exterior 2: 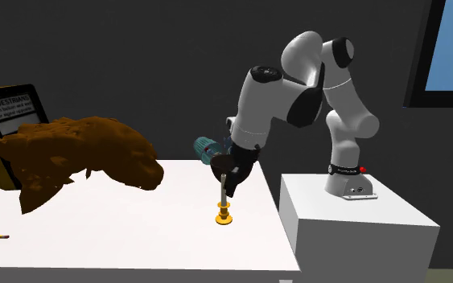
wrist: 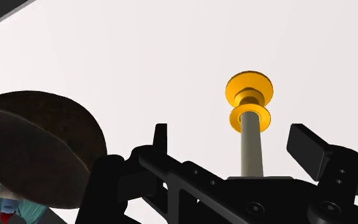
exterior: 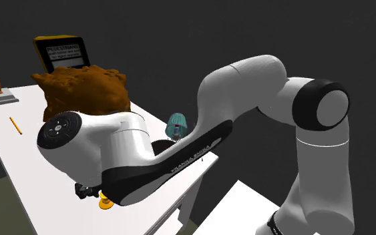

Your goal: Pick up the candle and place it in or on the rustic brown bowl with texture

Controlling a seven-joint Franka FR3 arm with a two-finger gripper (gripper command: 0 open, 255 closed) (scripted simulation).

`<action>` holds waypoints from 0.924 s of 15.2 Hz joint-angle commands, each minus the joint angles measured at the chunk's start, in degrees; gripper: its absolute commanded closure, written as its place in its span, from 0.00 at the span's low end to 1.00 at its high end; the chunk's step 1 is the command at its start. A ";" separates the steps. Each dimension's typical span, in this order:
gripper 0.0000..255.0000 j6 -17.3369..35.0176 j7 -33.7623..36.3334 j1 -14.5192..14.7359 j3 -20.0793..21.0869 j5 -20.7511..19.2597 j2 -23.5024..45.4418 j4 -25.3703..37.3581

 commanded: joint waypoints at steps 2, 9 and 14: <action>0.00 -2.52 2.30 4.80 -2.31 -3.59 7.16 7.77; 0.00 1.34 3.32 3.85 -3.55 -5.28 8.73 5.25; 0.00 1.65 3.41 3.79 -3.66 -5.43 8.88 5.08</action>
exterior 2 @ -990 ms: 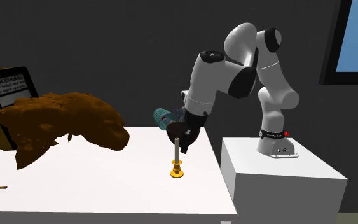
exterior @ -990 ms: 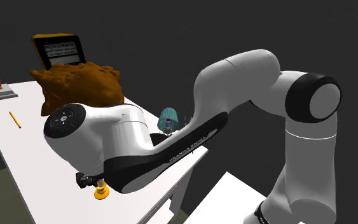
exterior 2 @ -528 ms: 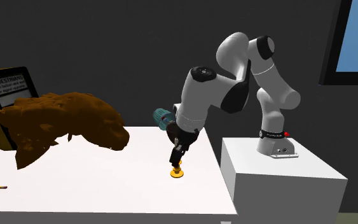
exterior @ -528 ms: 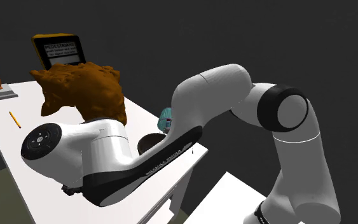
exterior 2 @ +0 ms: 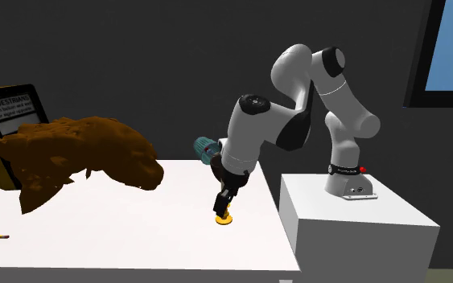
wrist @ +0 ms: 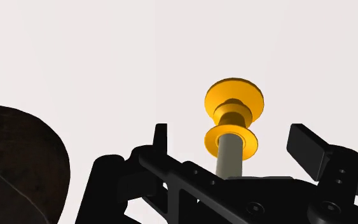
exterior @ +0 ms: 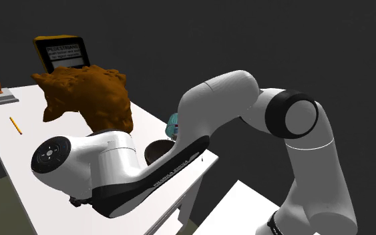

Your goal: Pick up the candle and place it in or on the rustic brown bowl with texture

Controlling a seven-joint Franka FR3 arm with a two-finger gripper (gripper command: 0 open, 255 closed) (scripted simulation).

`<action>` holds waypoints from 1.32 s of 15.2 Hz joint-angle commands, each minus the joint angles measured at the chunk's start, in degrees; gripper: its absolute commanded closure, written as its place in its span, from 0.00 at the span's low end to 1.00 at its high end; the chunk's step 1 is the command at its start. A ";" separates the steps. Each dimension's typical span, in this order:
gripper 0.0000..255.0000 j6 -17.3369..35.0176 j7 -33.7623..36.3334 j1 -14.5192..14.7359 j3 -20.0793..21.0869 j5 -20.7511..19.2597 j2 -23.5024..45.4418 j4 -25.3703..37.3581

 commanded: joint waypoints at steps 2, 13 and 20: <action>0.00 0.03 0.01 0.00 0.00 -0.01 0.01 -0.02; 1.00 0.02 0.01 0.00 0.00 -0.01 0.01 -0.01; 1.00 -3.07 -2.10 -0.53 1.17 1.94 -2.64 1.31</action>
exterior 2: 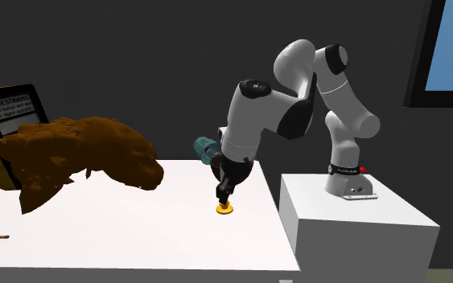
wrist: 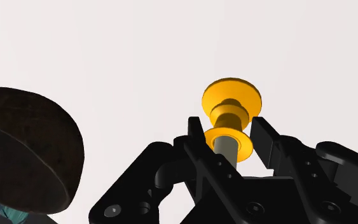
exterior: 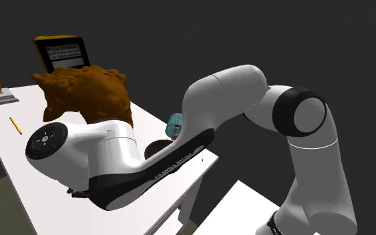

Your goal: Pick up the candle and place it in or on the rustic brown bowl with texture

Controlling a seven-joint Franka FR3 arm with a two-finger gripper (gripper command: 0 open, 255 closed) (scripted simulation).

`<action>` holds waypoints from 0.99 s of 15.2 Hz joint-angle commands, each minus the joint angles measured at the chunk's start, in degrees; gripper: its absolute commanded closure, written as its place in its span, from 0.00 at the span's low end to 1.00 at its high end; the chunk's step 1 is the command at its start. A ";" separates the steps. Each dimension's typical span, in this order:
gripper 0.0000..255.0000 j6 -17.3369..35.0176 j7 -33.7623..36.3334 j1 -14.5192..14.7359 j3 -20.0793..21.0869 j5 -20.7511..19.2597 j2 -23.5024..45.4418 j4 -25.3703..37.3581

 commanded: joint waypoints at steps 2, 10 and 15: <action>1.00 -1.39 -0.88 -0.14 0.44 0.77 -0.98 0.75; 1.00 -5.36 -3.32 -0.32 1.45 2.65 -3.37 3.36; 1.00 -8.06 -4.83 -0.23 1.93 3.61 -4.53 5.50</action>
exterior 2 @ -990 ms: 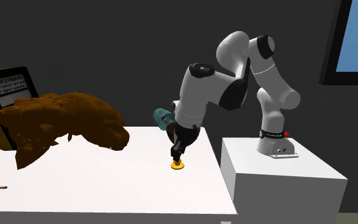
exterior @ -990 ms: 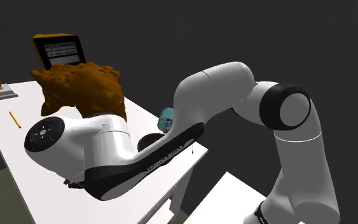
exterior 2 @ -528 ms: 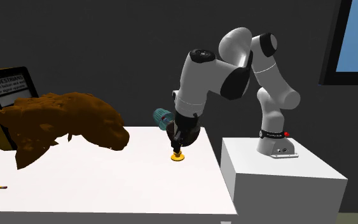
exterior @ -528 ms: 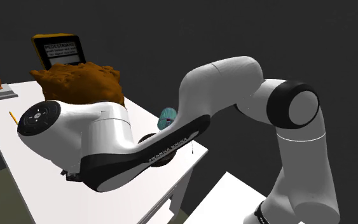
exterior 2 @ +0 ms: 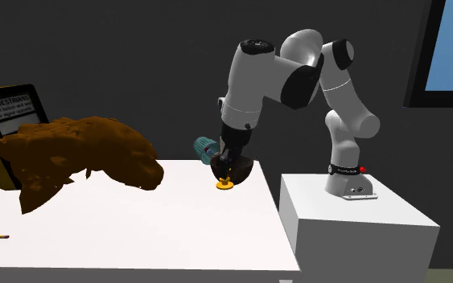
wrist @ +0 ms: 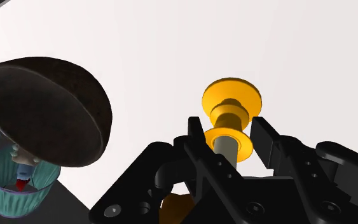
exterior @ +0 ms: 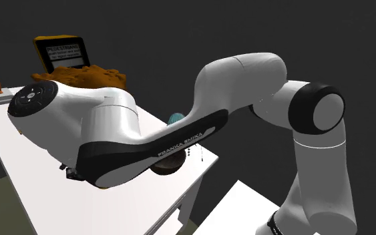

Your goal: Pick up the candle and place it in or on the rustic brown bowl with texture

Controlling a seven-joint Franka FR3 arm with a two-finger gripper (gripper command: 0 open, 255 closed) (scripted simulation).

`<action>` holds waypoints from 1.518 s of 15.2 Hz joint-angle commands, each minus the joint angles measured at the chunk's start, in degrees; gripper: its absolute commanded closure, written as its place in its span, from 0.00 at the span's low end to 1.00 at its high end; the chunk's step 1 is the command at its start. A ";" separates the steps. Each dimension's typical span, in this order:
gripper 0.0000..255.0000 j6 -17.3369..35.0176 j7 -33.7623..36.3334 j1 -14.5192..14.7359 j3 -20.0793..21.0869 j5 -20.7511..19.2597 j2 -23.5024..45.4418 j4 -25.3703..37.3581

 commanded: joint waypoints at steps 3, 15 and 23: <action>1.00 -2.22 -1.21 0.22 0.26 0.58 -0.60 2.07; 1.00 -0.29 -6.22 -7.05 1.60 5.12 -10.18 -5.76; 1.00 11.75 -16.03 -18.57 -0.18 12.77 -25.78 -24.78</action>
